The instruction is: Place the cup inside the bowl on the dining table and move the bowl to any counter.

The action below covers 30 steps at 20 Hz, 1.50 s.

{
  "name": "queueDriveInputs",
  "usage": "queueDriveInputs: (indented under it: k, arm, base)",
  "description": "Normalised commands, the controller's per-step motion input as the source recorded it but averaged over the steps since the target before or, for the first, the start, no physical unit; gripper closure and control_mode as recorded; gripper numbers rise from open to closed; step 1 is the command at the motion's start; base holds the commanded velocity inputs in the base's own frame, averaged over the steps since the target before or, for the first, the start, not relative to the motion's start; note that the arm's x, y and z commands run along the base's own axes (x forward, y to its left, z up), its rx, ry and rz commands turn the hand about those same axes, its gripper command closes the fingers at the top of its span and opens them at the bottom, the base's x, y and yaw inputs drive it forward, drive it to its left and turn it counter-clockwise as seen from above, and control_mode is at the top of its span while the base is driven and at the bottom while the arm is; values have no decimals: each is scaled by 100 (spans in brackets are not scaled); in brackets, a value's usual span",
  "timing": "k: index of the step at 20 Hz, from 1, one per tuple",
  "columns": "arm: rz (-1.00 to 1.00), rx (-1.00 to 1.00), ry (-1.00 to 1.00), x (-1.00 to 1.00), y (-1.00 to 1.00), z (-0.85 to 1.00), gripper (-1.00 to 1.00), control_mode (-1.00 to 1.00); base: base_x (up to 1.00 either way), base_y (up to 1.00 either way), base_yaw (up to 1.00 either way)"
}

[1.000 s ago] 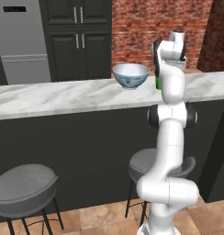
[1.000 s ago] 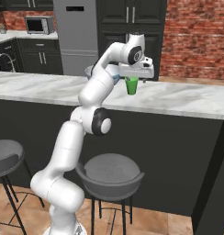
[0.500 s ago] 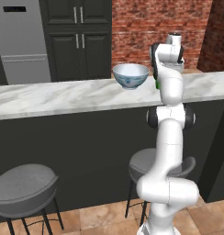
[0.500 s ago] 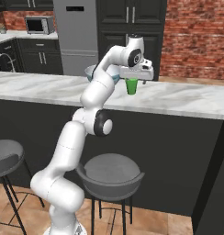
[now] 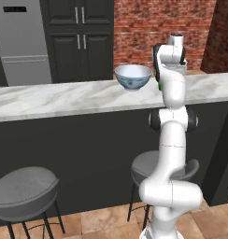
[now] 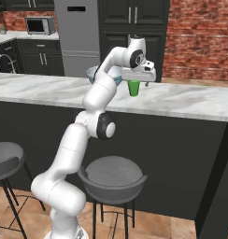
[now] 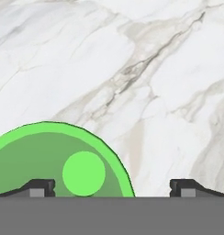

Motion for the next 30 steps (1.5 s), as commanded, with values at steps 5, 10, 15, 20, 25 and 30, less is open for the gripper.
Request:
queueDriveInputs:
  k: [5,10,15,20,25,30]
  arm:
    - [-3,0,0,0,0,0,100,-100]
    - [-1,0,4,0,0,0,100,-100]
    - [0,0,0,0,0,0,100,-100]
    - [0,0,0,0,-4,3,100,-100]
    - [0,3,0,0,-10,37,100,-100]
    - [0,4,1,-33,0,66,100,-100]
  base:
    - [0,0,0]
    - [0,0,0]
    - [0,0,0]
    - [0,0,0]
    - [0,0,0]
    - [0,0,0]
